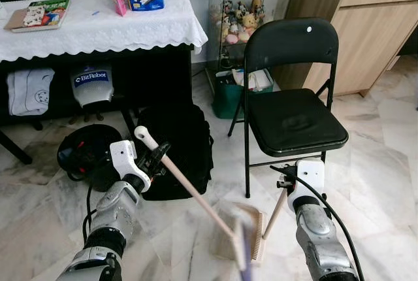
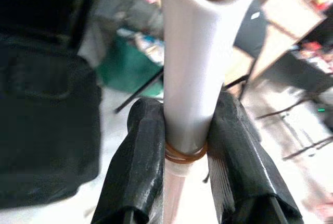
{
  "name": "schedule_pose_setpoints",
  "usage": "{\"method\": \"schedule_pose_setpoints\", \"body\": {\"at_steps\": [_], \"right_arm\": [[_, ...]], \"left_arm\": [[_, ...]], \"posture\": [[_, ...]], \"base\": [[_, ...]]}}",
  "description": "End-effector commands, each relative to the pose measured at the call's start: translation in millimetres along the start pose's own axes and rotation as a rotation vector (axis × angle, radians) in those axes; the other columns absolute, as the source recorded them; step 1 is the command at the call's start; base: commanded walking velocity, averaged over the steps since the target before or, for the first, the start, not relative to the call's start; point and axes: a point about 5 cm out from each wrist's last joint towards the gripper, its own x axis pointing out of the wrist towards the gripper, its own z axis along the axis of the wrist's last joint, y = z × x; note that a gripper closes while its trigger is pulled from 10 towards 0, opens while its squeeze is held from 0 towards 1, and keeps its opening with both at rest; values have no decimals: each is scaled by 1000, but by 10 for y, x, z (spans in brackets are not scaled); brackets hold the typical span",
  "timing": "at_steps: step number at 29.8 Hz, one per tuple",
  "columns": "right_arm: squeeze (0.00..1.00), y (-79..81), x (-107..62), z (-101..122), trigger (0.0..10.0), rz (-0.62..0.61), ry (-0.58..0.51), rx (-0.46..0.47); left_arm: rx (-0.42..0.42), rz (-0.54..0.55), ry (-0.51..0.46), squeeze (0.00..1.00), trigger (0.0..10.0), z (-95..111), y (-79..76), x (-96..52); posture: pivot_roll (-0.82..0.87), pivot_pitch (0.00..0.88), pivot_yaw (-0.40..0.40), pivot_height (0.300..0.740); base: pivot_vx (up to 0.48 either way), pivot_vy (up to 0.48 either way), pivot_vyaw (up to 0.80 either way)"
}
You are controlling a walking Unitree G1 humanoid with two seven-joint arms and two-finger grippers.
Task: Sweep floor
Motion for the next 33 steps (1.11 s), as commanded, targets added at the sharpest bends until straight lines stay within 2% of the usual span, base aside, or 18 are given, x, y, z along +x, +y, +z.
{"method": "schedule_pose_setpoints", "body": {"at_steps": [1,6,13,14,20,33], "right_arm": [[0,0,19,29,10000,0,-11,0],[0,5,21,36,10000,2,-14,1],[0,34,16,91,10000,3,-51,17],[0,34,16,91,10000,3,-51,17],[0,51,16,123,10000,9,-70,30],[0,172,4,272,10000,70,-159,80]], "left_arm": [[38,-24,-33,0,10000,149,23,-8],[102,2,-83,0,10000,309,44,10],[232,165,-217,0,10000,573,74,10],[232,165,-217,0,10000,573,74,10],[351,180,-223,0,10000,547,24,-23],[463,241,-233,0,10000,507,11,-48]], "posture": [[-61,90,-18,740],[-60,91,-18,740],[-60,91,-18,740],[-60,91,-18,740],[-60,91,-18,740],[-68,71,-11,740]], "base": [[0,0,0],[0,0,0],[0,0,0],[0,0,0],[0,0,0],[0,0,0]]}}
